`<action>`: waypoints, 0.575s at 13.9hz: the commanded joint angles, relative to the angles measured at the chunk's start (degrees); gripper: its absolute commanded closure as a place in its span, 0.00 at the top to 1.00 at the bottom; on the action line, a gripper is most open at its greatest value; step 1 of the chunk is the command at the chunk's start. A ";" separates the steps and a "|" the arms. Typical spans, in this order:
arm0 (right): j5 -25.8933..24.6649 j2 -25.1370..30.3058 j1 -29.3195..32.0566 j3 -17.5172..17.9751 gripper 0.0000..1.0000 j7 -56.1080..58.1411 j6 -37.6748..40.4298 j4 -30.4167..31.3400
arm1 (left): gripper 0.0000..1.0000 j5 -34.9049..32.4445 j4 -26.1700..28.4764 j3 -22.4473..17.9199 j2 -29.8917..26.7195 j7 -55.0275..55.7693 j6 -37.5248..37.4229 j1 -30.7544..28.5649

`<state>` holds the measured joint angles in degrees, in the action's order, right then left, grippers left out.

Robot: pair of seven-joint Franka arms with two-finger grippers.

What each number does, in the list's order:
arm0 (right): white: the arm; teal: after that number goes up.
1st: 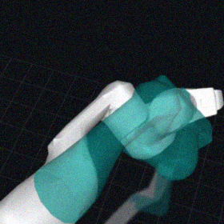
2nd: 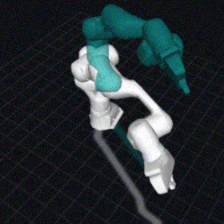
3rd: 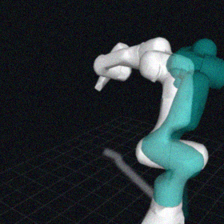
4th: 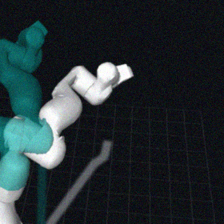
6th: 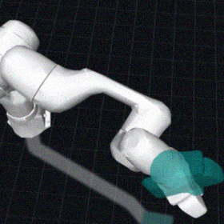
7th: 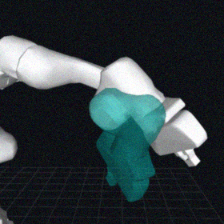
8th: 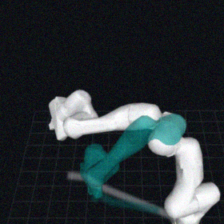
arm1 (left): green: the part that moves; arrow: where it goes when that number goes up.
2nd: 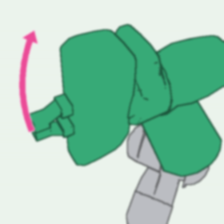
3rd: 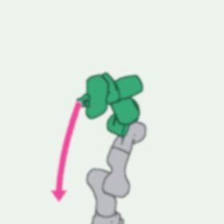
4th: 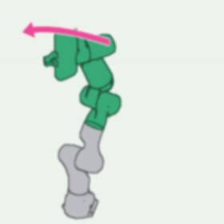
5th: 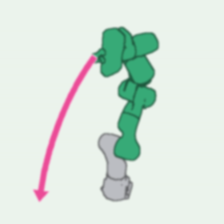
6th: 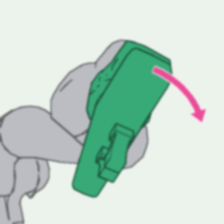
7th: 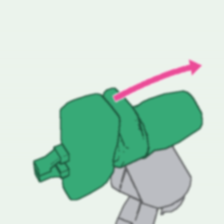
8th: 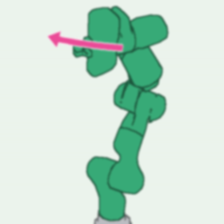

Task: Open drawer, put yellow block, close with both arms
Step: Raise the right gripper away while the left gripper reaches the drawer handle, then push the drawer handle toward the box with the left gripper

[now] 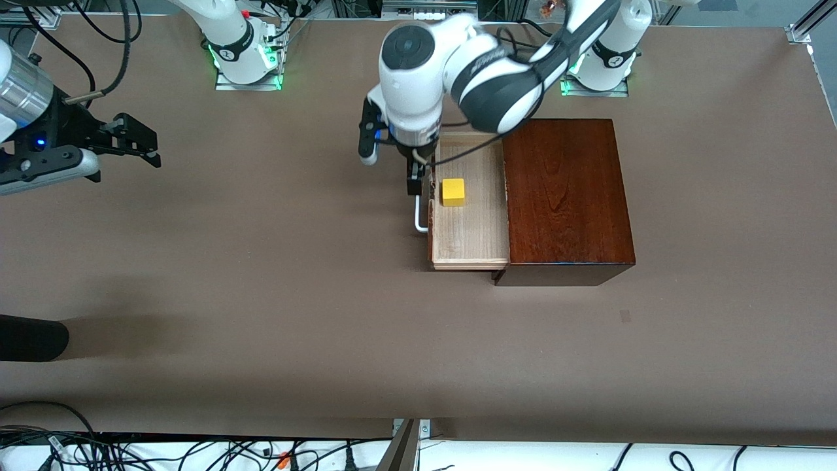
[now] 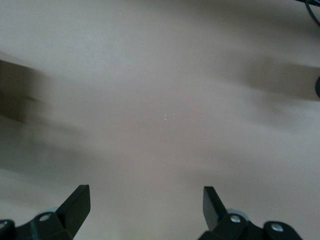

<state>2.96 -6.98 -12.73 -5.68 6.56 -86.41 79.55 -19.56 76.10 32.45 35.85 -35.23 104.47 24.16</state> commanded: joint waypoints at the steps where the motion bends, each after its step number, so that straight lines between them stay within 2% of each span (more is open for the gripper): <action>1: 0.21 6.08 4.38 4.19 1.00 -1.82 -0.77 6.82 | 1.00 -2.67 -2.89 -0.46 4.22 -1.15 0.63 2.12; 4: 0.03 10.22 5.17 4.10 1.00 -1.73 -3.23 12.63 | 1.00 -4.77 -2.54 -1.25 5.72 -1.24 1.17 2.91; 8: -4.01 9.70 3.95 4.28 1.00 -1.73 -4.38 12.38 | 1.00 -7.60 -2.28 -1.34 7.48 -0.98 1.17 4.23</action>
<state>0.48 1.46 -8.88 -2.53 5.96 -89.39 90.06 -25.45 75.96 31.88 41.81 -35.26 105.99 27.02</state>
